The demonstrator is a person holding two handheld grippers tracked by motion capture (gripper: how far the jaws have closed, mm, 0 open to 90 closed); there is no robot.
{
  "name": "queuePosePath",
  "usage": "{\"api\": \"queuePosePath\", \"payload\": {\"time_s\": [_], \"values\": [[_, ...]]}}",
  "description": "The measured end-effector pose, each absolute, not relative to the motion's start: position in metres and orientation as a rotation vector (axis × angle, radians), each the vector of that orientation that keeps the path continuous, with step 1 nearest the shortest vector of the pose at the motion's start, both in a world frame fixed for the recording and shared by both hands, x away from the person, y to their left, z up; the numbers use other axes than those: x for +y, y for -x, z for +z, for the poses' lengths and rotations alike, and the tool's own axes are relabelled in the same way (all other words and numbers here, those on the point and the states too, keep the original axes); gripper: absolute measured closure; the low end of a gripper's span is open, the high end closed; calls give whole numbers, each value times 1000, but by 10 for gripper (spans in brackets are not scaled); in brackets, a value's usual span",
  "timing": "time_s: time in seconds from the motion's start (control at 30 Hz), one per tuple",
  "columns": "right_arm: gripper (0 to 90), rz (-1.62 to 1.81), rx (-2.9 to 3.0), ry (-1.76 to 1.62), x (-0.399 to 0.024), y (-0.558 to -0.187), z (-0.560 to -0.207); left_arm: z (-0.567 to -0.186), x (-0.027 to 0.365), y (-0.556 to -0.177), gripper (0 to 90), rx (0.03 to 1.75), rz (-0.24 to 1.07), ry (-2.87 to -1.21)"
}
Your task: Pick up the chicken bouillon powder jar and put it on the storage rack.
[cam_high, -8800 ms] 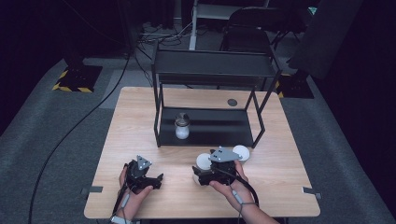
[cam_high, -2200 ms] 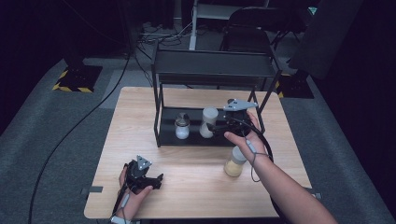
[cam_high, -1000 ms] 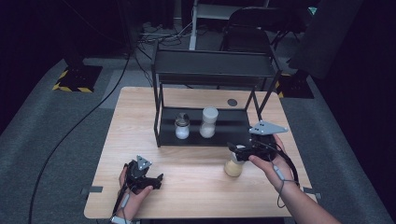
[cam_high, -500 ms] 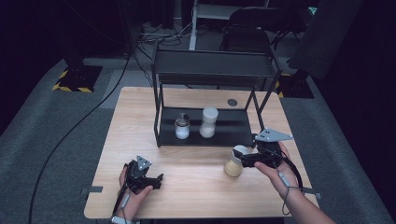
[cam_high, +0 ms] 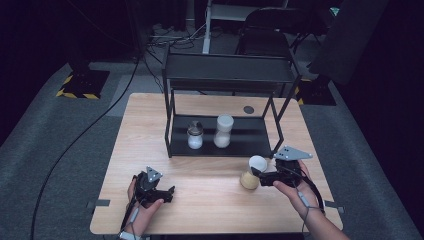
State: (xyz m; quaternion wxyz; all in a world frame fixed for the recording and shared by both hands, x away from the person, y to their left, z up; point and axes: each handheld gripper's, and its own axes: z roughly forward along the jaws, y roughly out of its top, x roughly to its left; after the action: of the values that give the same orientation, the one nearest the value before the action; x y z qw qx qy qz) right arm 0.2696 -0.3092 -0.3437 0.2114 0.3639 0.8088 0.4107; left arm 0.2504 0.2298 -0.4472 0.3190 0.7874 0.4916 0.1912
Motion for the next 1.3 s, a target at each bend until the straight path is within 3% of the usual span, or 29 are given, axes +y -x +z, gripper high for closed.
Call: {"api": "queuePosePath", "payload": {"time_s": [0.67, 1.1, 1.3], "values": [[76, 1108, 2284, -1004, -304, -274, -368, -447, 230, -250, 5, 1294, 504, -2070], [203, 1115, 2293, -972, -293, -282, -380, -447, 230, -250, 5, 1294, 504, -2070], [329, 1113, 2283, -963, -289, -284, -382, -447, 230, -250, 5, 1295, 504, -2070]]}}
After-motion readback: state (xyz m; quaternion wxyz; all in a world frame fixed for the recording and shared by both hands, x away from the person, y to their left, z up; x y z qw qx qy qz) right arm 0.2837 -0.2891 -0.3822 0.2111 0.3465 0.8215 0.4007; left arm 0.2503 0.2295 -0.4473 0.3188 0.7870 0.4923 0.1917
